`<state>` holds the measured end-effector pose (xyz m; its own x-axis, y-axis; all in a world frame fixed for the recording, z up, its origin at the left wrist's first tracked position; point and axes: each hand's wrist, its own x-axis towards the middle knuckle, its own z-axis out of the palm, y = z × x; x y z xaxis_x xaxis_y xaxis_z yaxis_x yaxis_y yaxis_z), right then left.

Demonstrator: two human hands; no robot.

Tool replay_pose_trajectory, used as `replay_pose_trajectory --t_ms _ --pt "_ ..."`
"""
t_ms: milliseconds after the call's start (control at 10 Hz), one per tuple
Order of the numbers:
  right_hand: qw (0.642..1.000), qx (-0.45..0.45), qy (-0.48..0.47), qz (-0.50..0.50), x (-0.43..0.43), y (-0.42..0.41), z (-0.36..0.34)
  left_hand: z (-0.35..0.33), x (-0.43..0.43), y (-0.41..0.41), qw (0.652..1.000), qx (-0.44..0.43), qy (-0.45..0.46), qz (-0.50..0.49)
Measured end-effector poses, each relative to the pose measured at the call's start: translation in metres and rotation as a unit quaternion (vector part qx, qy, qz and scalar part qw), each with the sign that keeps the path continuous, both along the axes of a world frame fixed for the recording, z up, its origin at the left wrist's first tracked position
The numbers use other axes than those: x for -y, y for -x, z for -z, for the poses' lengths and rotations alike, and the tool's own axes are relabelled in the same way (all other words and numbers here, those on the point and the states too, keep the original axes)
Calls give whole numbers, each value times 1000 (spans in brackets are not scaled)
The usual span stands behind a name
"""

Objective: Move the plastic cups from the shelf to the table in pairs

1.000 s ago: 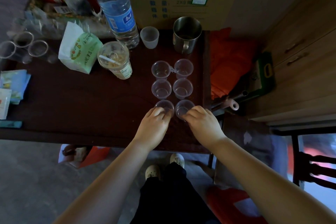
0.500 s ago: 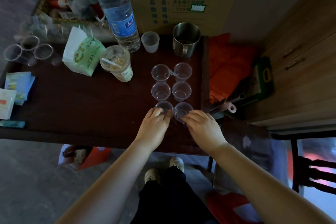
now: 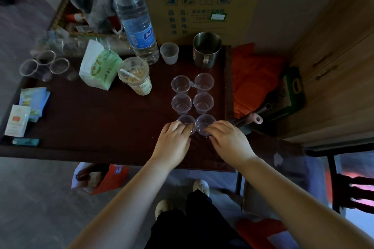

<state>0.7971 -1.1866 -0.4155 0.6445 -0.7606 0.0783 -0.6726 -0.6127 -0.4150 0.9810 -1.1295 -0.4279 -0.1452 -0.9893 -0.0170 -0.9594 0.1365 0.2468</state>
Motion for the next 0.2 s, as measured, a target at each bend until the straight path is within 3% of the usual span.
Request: replay_pose_trajectory --t_ms 200 --pt "995 27 51 75 -22 -10 -34 -42 -3 -17 997 -43 55 29"
